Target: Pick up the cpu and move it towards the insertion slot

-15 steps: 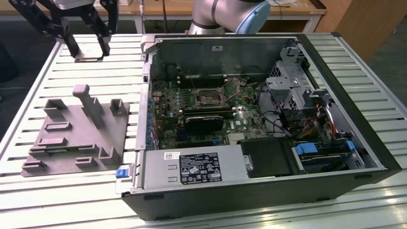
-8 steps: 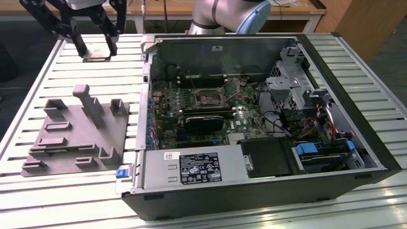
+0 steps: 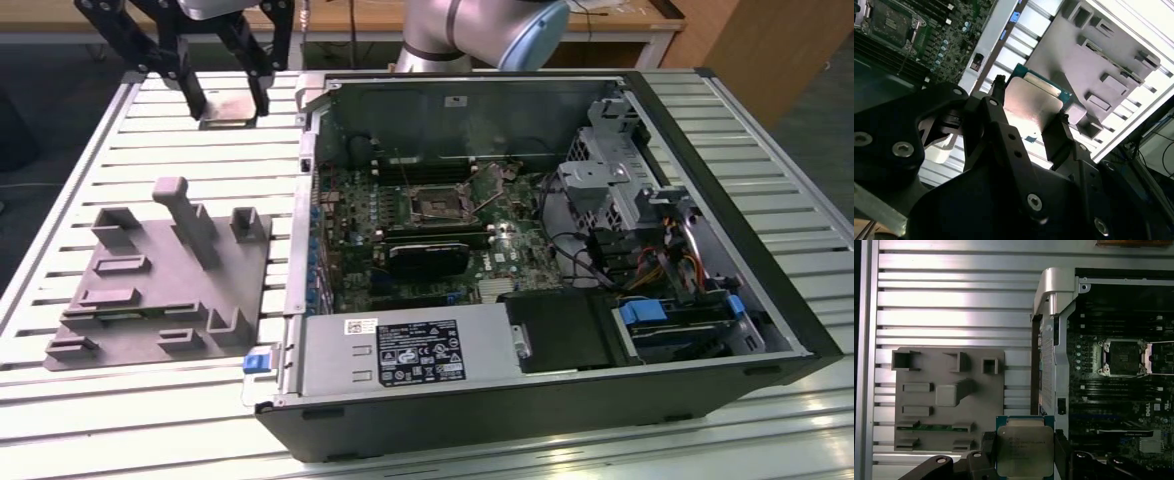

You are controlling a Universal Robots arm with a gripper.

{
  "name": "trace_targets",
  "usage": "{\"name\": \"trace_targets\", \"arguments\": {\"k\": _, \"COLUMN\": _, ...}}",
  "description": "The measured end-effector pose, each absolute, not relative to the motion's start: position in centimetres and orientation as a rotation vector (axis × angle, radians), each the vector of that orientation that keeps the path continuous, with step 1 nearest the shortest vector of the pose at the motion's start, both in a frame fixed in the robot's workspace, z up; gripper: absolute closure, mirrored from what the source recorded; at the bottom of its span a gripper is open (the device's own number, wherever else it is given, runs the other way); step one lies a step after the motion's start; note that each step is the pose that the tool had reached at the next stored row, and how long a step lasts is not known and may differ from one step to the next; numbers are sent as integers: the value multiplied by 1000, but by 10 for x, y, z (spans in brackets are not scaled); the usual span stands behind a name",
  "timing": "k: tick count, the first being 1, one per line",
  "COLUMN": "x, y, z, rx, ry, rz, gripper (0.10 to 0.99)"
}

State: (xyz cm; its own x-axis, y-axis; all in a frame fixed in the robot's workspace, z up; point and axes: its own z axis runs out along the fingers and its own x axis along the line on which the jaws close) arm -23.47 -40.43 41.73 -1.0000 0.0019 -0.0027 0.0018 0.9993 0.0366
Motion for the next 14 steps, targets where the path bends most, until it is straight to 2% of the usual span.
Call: {"name": "trace_targets", "arguments": {"k": 14, "x": -207, "y": -404, "z": 417, "rx": 3, "ry": 3139, "rz": 57, "gripper": 541}}
